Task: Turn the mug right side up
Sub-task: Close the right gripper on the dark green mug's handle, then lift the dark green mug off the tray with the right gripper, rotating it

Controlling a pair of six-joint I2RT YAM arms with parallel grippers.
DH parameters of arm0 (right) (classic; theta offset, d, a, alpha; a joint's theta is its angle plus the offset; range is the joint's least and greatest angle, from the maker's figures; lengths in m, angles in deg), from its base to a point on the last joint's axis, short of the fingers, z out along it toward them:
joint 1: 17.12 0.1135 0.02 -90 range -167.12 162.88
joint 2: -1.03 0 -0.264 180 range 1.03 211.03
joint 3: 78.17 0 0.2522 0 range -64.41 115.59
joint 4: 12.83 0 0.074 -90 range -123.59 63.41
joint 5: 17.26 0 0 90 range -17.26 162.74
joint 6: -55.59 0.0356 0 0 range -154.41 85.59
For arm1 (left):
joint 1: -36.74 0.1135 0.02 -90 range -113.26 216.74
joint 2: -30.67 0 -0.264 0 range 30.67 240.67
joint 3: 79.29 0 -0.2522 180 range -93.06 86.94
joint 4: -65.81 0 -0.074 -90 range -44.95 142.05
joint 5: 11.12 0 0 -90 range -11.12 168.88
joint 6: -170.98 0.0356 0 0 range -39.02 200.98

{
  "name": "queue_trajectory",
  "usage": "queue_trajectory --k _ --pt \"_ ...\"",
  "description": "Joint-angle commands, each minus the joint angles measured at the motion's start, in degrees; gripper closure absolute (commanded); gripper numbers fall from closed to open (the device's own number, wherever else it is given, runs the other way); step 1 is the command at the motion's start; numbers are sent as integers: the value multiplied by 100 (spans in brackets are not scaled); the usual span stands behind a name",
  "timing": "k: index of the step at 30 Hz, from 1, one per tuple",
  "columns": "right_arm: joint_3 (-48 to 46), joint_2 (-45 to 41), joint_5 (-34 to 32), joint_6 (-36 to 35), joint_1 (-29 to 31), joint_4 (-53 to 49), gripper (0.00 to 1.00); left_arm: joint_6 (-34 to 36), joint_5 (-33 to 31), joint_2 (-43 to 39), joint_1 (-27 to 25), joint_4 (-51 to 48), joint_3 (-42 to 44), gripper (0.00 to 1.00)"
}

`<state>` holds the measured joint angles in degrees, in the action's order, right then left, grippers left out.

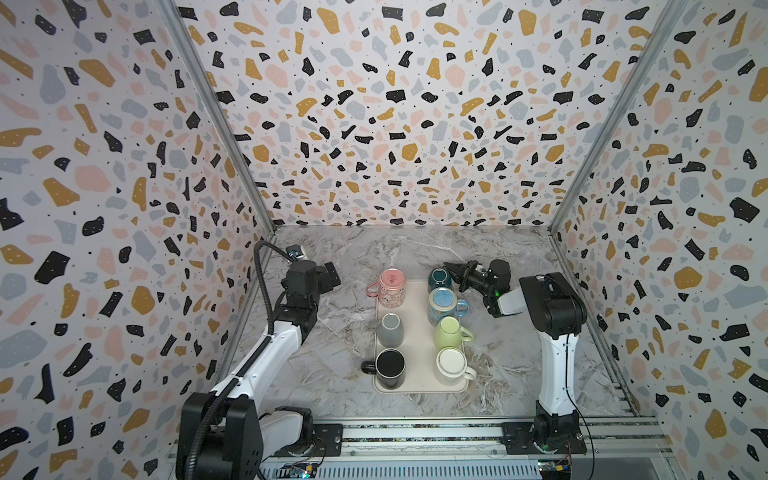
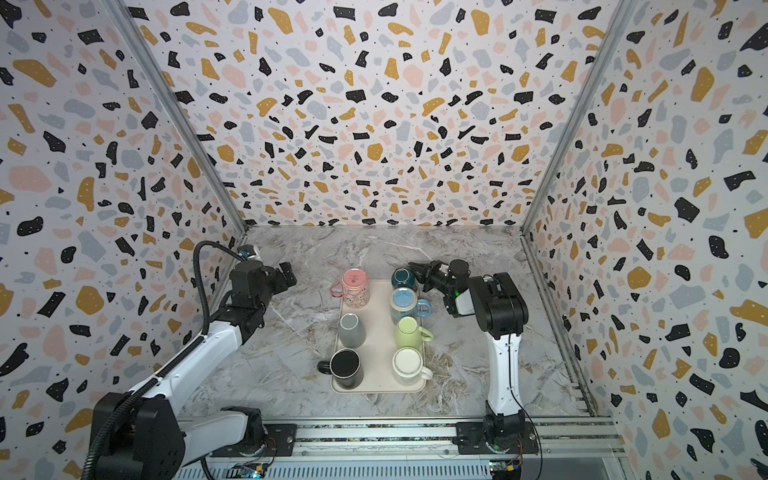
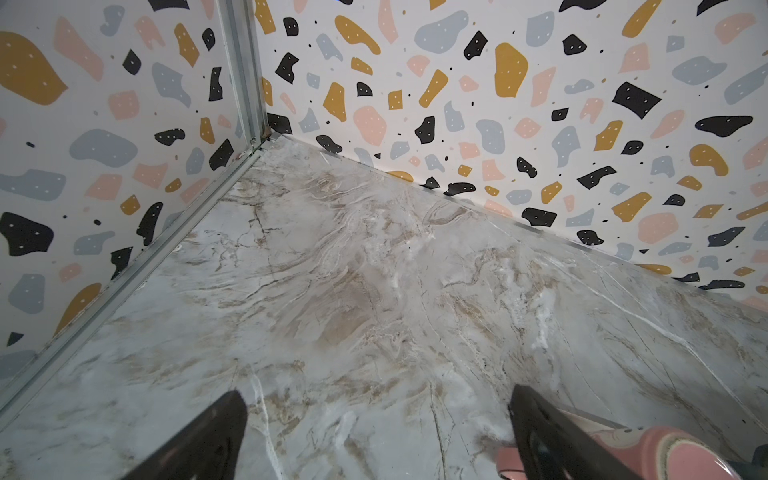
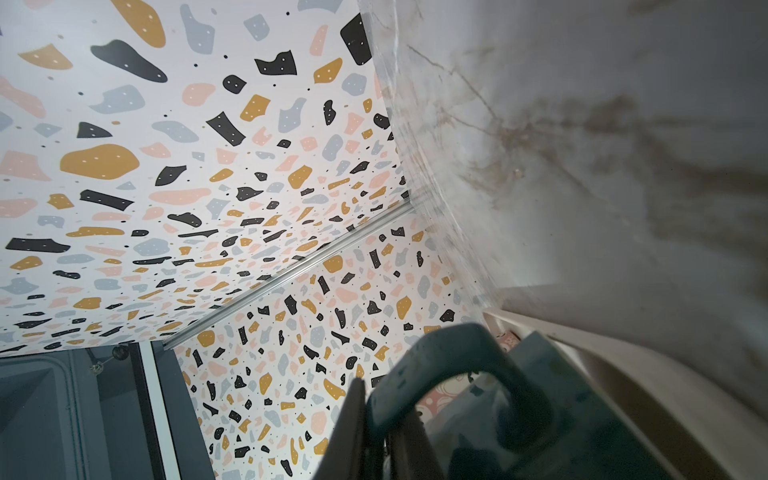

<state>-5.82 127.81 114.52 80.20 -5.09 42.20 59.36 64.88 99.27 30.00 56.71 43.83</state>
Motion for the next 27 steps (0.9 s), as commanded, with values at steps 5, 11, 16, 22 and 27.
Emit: queue_trajectory --k 5,11,16,22,27 --pt "273 77 5 -524 19 64 100 80 -42 -64 41 87 -158 0" --pt "363 -72 23 -797 31 95 100 54 -12 -92 41 95 -153 0" --pt "458 -169 32 -1016 28 170 100 19 29 -108 41 130 -145 0" --pt "642 -365 -23 -1398 67 158 100 -8 95 -136 41 144 -193 0" --pt "823 -547 -83 -1873 137 -12 100 -41 171 -163 41 166 -297 0"
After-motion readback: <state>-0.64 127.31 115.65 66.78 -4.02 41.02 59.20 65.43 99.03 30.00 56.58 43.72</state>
